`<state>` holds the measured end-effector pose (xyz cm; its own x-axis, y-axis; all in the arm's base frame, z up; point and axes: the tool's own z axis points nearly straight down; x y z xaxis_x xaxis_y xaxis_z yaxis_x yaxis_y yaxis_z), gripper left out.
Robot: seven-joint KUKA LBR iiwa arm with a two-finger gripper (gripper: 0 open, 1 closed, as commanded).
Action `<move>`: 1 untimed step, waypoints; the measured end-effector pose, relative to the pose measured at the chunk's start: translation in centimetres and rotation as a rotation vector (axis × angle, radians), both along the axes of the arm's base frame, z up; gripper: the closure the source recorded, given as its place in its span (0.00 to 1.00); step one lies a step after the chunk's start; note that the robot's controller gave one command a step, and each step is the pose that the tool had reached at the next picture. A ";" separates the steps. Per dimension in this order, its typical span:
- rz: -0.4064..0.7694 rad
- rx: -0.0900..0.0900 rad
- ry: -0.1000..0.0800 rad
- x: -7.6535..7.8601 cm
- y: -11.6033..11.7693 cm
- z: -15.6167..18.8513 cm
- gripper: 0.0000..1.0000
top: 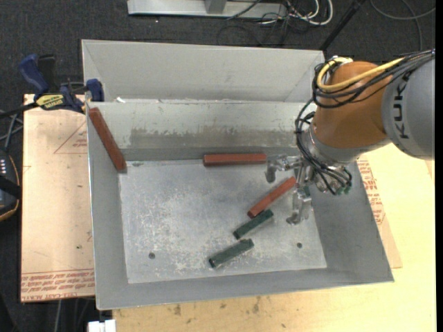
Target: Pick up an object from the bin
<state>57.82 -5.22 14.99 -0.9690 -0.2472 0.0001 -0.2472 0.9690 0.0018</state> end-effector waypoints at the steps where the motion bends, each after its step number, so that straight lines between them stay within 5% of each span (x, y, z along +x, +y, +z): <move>1: 0.007 0.000 -0.002 0.0 0.0 -0.3 0.00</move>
Offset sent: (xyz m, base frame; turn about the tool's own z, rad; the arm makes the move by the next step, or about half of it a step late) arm -0.0115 -0.0165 -0.0729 -0.1875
